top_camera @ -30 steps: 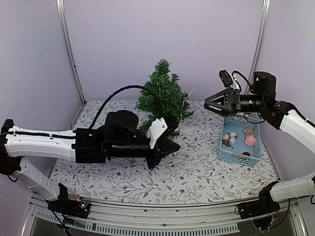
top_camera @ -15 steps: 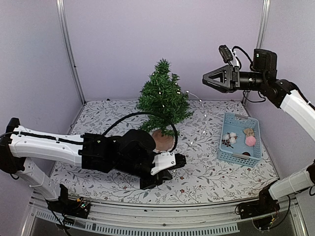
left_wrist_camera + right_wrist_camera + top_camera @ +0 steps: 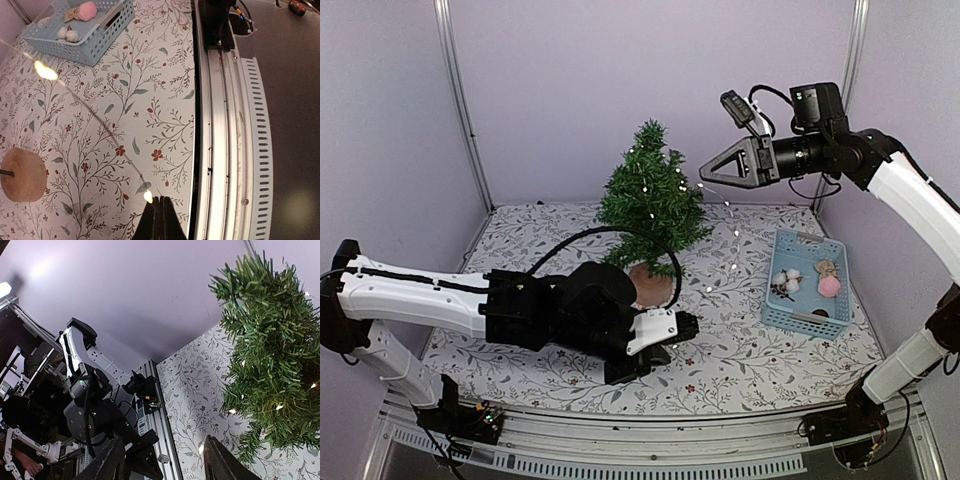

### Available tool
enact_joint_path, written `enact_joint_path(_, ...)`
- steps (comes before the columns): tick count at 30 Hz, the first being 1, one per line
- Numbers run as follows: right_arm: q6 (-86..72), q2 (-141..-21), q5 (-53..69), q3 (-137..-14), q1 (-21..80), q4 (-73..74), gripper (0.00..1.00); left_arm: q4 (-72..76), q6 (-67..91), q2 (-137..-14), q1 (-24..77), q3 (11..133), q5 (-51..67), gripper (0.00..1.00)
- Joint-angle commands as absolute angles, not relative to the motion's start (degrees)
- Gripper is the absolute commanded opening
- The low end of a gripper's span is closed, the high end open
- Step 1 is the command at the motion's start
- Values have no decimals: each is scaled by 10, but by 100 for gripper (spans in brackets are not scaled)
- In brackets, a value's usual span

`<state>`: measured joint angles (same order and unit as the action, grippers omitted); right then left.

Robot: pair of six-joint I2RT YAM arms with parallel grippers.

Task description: Decorate the small christmas tree

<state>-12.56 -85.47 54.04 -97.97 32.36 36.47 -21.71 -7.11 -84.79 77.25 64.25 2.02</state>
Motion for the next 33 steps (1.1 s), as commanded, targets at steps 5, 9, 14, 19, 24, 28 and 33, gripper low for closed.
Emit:
enact_joint_path(5, -54, -891, 488, -1010, 349, 457, 40, -214, -72, -848, 780, 656, 19, 0)
enact_joint_path(9, -50, -886, 462, -1005, 349, 463, 3, -212, -64, -840, 780, 650, 9, 0)
enact_joint_path(14, -60, -855, 411, -974, 348, 465, 0, -204, -56, -821, 780, 638, -22, 0)
enact_joint_path(19, -94, -812, 373, -913, 311, 445, 0, -198, -49, -805, 779, 626, -37, 0)
enact_joint_path(24, -145, -780, 343, -875, 273, 407, 0, -190, -47, -805, 778, 621, -41, 0)
enact_joint_path(28, -167, -778, 311, -868, 257, 389, 0, -184, -47, -807, 777, 621, -52, 0)
enact_joint_path(33, -190, -771, 301, -866, 227, 353, 0, -174, -47, -807, 774, 618, -59, 0)
